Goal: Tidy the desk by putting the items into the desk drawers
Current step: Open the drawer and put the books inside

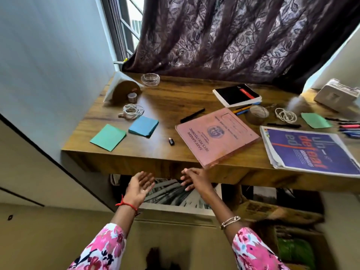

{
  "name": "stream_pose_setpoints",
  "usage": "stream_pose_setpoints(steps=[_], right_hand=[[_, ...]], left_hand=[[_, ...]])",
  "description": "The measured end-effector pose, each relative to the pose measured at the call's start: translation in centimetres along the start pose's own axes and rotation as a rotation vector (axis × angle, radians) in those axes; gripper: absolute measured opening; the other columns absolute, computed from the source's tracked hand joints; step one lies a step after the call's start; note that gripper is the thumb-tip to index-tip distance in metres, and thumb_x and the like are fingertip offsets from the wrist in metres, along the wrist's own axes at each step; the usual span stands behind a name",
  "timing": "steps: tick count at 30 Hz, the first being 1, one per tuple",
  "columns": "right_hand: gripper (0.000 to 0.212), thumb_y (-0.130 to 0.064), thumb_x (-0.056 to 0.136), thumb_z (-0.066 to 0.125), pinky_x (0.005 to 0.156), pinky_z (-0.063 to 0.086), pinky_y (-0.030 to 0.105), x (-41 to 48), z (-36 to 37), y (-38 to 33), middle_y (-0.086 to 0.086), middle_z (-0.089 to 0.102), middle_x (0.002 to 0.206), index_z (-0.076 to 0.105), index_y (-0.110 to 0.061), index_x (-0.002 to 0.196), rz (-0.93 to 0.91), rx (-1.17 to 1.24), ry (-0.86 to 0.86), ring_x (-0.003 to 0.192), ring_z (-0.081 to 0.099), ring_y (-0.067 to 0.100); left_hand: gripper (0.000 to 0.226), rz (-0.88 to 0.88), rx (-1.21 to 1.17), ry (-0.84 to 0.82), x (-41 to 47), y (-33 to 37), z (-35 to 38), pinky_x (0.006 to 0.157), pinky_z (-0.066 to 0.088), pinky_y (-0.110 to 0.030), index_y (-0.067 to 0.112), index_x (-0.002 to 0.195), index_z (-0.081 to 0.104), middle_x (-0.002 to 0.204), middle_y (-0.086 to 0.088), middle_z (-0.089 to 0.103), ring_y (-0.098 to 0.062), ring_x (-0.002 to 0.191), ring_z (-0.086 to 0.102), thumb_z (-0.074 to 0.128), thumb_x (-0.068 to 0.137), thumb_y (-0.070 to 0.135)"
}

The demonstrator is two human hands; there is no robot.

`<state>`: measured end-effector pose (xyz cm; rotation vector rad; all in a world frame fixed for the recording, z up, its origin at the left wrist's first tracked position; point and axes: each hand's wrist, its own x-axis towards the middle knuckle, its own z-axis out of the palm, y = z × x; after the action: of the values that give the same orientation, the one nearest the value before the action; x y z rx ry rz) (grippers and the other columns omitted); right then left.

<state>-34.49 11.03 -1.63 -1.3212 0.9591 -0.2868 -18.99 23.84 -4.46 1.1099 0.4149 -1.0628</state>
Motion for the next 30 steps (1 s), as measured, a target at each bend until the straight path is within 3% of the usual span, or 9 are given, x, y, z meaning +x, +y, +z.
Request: stream_pose_setpoints(steps=[2,5,8,11,15,18,20,25,30], right_hand=[[0.024,-0.023,0.097,0.043,0.052,0.054,0.028,0.9,0.3,1.1,0.011,0.065,0.079,0.059,-0.009,0.087,0.219,0.193,0.005,0.064,0.064,0.020],[0.027,-0.020,0.099,0.034,0.070,0.053,0.040,2.4,0.1,2.9,0.021,0.060,0.088,0.051,-0.001,0.089,0.439,0.607,0.068,0.078,0.061,0.031],[0.029,-0.016,0.099,0.030,0.094,0.043,0.048,3.9,-0.2,4.4,0.028,0.053,0.112,0.048,0.002,0.086,0.527,0.867,0.166,0.106,0.054,0.040],[0.032,-0.023,0.099,0.034,0.104,0.035,0.052,5.1,-0.2,5.7,0.028,0.040,0.139,0.050,0.005,0.103,0.520,0.984,0.248,0.129,0.040,0.041],[0.043,-0.035,0.097,0.036,0.105,0.036,0.049,6.8,-0.1,7.1,0.023,0.040,0.141,0.043,-0.003,0.125,0.482,1.144,0.371,0.129,0.040,0.039],[0.050,-0.040,0.096,0.033,0.109,0.033,0.046,8.0,0.0,7.5,0.018,0.046,0.136,0.039,-0.010,0.135,0.452,1.234,0.407,0.126,0.043,0.036],[0.047,-0.041,0.094,0.033,0.107,0.033,0.045,8.6,0.0,7.6,0.015,0.054,0.124,0.042,-0.015,0.133,0.420,1.290,0.410,0.118,0.049,0.033],[0.038,-0.046,0.092,0.032,0.101,0.034,0.043,8.9,0.3,8.4,0.012,0.058,0.096,0.053,-0.015,0.096,0.389,1.321,0.414,0.090,0.054,0.029],[0.040,-0.047,0.091,0.033,0.106,0.030,0.050,7.5,-0.2,8.8,0.013,0.058,0.096,0.051,-0.014,0.104,0.378,1.286,0.343,0.091,0.054,0.029]], left_hand=[[0.023,-0.052,-0.008,0.015,0.8,-0.5,-0.5,0.103,0.035,-0.041,0.009,0.086,0.053,0.135,-0.017,0.050,-0.030,0.108,0.056,0.039,0.098,0.023],[0.033,-0.124,-0.041,0.039,1.8,-1.1,-0.9,0.104,0.035,-0.042,0.006,0.085,0.053,0.118,-0.018,0.054,-0.033,0.109,0.055,0.039,0.098,0.033],[0.040,-0.183,-0.115,0.096,3.3,-1.7,-1.1,0.106,0.034,-0.043,0.004,0.084,0.051,0.116,-0.016,0.052,-0.035,0.117,0.051,0.039,0.096,0.040],[0.047,-0.205,-0.197,0.136,4.9,-1.8,-1.1,0.105,0.033,-0.048,0.001,0.087,0.050,0.103,-0.019,0.056,-0.035,0.130,0.041,0.035,0.096,0.045],[0.062,-0.194,-0.310,0.123,6.9,-1.6,-0.8,0.110,0.027,-0.050,0.005,0.128,0.045,0.140,-0.019,0.041,-0.035,0.132,0.036,0.035,0.092,0.055],[0.056,-0.167,-0.379,0.057,8.3,-1.1,-0.6,0.113,0.024,-0.045,0.015,0.108,0.054,0.123,-0.009,0.053,-0.027,0.118,0.048,0.031,0.088,0.062],[0.056,-0.155,-0.423,0.045,8.9,-1.0,-0.5,0.114,0.023,-0.045,0.018,0.111,0.051,0.110,-0.005,0.056,-0.023,0.107,0.050,0.031,0.087,0.064],[0.054,-0.148,-0.418,0.023,8.9,-1.0,-0.7,0.111,0.026,-0.045,0.016,0.103,0.054,0.126,-0.006,0.051,-0.025,0.113,0.049,0.035,0.087,0.063],[0.051,-0.128,-0.414,0.020,8.7,-1.7,-1.2,0.103,0.033,-0.047,0.015,0.099,0.056,0.125,-0.008,0.054,-0.027,0.107,0.054,0.037,0.087,0.062]])
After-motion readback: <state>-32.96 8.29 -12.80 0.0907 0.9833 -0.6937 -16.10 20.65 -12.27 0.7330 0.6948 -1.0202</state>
